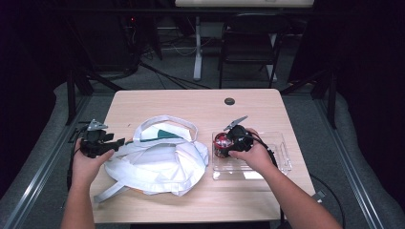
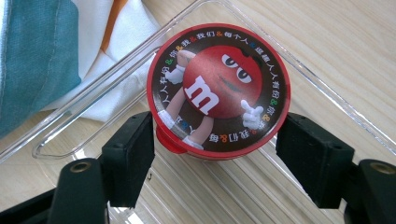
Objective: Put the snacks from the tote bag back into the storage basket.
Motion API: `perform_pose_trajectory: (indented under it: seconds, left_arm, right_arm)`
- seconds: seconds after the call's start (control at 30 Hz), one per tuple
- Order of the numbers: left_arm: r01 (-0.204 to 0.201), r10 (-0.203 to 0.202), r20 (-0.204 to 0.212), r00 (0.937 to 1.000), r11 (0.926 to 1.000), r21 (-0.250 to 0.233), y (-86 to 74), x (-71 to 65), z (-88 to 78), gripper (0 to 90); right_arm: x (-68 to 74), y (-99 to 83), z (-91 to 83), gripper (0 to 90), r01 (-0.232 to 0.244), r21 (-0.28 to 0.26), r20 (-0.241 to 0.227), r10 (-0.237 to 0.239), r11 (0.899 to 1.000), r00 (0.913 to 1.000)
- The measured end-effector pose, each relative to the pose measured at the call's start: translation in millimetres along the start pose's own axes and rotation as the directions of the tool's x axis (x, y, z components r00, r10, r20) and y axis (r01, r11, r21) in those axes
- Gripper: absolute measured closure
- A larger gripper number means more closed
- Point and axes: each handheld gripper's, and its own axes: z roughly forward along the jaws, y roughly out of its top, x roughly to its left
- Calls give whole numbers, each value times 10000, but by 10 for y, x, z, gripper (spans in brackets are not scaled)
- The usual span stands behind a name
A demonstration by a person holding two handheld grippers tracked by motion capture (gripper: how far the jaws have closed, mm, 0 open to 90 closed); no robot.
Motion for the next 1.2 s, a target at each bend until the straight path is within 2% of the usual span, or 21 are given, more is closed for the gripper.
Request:
perform_pose_trajectory:
  seconds: [0.27, 0.3, 0.33, 0.57, 1.2]
  left_arm:
    - [92, -93, -69, 9999, 9998, -160, -7, -2, 5, 477]
    - [68, -69, -65, 10000, 9999, -143, -7, 2, 3, 477]
    - [53, -53, 12, 10000, 10000, -24, -3, 7, -6, 476]
    - [67, -67, 5, 10000, 10000, -70, -2, 3, -7, 476]
    - [80, -80, 18, 10000, 10000, -45, -4, 0, 3, 477]
  right_arm:
    - [-18, 1, 5, 284, 155, -85, -65, -155, 9998, 9999]
    - [-16, -2, 5, 283, 10, -163, -180, -13, 9999, 9998]
    - [-23, 0, -6, 282, 58, -136, -177, -60, 9999, 9998]
    - [8, 6, -123, 271, 237, -234, 1, -237, 9994, 9997]
    - [88, 14, -361, 271, 390, -746, -244, -409, 9965, 9989]
